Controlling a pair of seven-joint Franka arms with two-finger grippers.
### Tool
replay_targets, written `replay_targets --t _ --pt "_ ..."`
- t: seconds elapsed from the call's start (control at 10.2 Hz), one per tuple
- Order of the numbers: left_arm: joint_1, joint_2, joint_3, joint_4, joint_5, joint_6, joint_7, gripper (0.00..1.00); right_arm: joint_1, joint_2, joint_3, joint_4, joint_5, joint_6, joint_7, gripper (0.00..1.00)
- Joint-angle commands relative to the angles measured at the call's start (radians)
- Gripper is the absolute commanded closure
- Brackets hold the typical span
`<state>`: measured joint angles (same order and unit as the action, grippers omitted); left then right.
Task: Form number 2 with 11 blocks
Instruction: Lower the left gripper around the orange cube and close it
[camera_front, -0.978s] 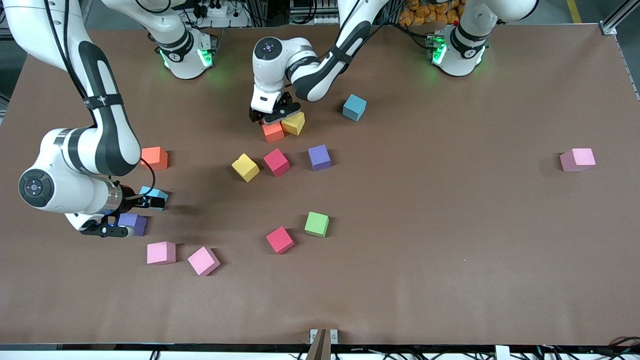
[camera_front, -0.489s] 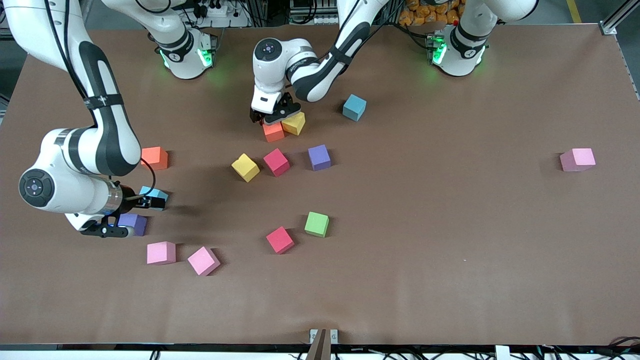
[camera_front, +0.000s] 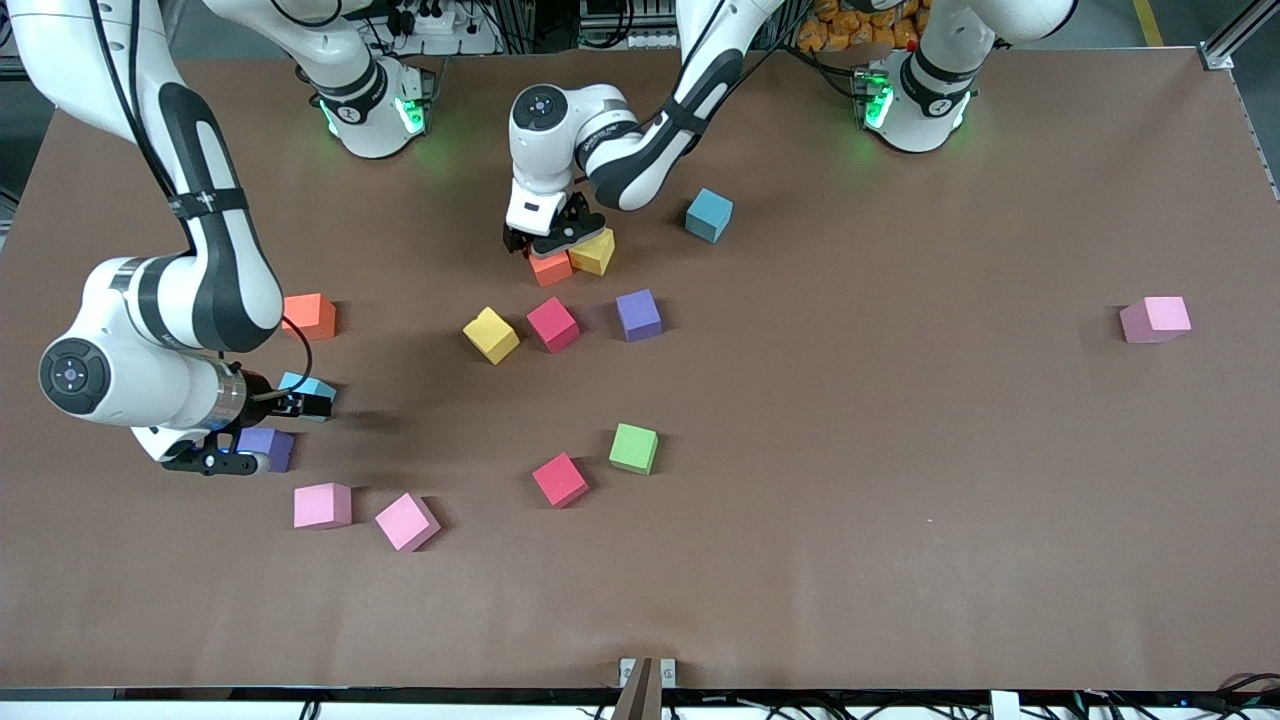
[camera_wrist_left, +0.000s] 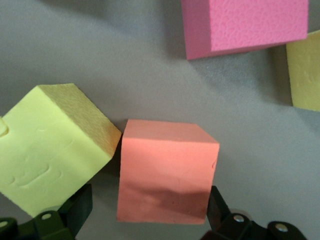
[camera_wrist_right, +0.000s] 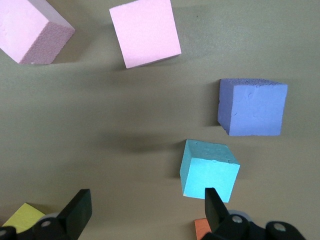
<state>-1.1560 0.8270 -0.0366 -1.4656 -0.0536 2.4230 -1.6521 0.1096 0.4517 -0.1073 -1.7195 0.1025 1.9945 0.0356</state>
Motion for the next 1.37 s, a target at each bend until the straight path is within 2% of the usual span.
replay_targets --t 0.0,0.68,1.27 --pt "0.004 0.009 0.000 0.019 0.008 -0.001 0.034 0.00 0.002 0.001 0.001 -0.002 0.013 0.009 0.017 0.00" --pt "0.016 0.023 0.001 0.021 0.004 0.004 0.046 0.00 0.002 0.001 0.001 0.000 0.014 0.013 0.017 0.00" --pt "0.013 0.040 0.001 0.041 0.000 0.007 0.015 0.00 0.039 0.008 0.000 0.000 0.013 0.024 0.092 0.00"
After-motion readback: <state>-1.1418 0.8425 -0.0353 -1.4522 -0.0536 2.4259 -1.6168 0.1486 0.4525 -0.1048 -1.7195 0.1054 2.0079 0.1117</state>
